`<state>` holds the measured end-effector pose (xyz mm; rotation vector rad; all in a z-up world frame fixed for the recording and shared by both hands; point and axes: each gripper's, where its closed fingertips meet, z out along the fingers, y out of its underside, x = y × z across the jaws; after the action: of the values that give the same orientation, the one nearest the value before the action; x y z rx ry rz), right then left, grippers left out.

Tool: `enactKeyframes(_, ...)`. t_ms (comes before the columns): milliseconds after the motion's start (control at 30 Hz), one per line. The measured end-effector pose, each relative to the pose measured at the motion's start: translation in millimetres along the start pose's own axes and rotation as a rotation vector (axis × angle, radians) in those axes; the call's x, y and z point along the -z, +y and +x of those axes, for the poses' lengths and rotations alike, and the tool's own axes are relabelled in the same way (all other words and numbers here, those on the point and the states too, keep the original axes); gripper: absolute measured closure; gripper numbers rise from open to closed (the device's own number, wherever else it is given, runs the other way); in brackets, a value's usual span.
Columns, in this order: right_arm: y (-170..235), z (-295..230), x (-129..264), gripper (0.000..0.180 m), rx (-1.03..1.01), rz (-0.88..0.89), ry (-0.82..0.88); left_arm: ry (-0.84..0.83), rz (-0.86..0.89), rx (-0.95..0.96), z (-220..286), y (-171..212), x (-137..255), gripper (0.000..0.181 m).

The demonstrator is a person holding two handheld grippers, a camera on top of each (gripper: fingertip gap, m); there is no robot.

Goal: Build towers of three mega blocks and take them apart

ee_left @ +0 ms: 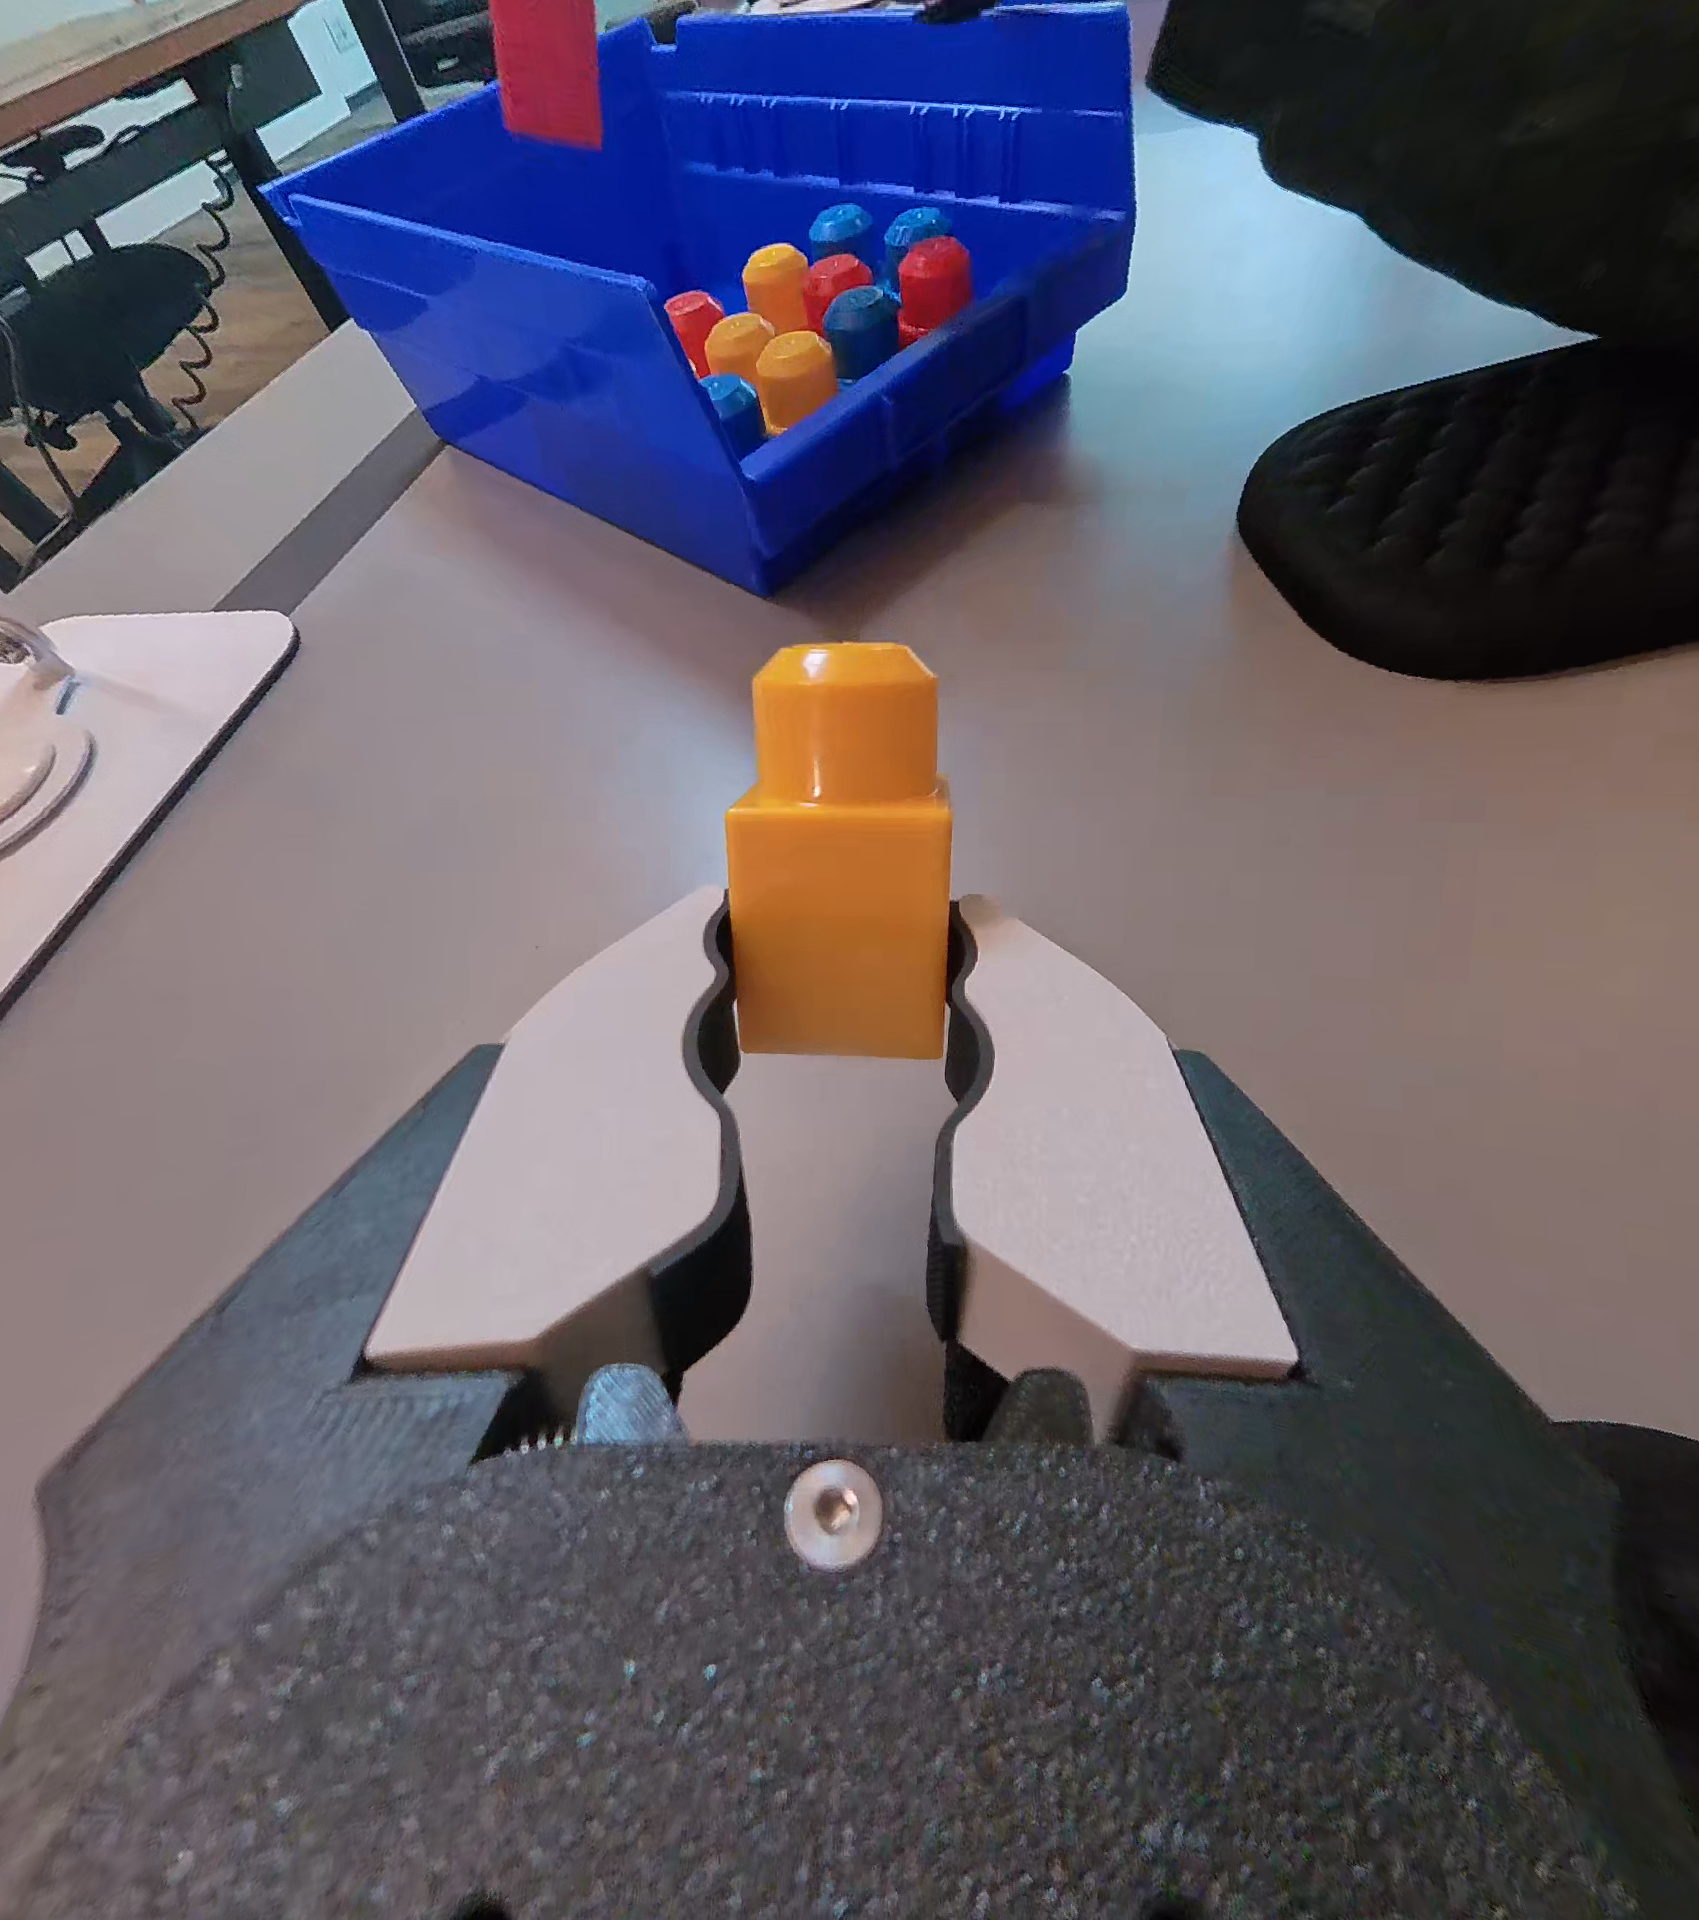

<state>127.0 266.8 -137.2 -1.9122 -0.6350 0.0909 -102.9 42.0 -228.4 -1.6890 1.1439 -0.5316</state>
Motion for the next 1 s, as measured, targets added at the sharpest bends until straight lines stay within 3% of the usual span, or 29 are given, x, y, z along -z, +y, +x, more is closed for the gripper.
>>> enactKeyframes(200, 65, -6, -43, 0.15, 0.023, -0.414, -0.067, -0.003, -0.007, 0.002, -1, 3, -1, 0.144)
enactKeyframes(433, 95, -21, -51, 0.15, -0.036, -0.531, -0.161, 0.001, -0.005, 0.002, 1, 5, -4, 0.144)
enactKeyframes(500, 95, -21, -51, 0.149, -0.038, -0.517, -0.171, 0.001, -0.004, 0.001, 1, 5, -5, 0.144)
enactKeyframes(600, 92, -20, -50, 0.135, -0.038, -0.48, -0.163, 0.001, -0.006, -0.005, 3, 6, -6, 0.144)
enactKeyframes(733, 43, -30, -32, 0.126, 0.07, -0.224, -0.167, -0.008, 0.008, -0.015, 2, 4, -6, 0.144)
enactKeyframes(800, 9, -69, -4, 0.126, 0.179, -0.058, -0.306, -0.018, 0.03, -0.02, 1, 1, -5, 0.144)
enactKeyframes(867, -6, -134, 35, 0.127, 0.314, 0.035, -0.557, -0.02, 0.054, -0.019, 1, -2, -4, 0.144)
enactKeyframes(1000, 15, -253, 97, 0.127, 0.529, 0.084, -0.969, -0.002, 0.08, -0.019, 6, -6, -3, 0.144)
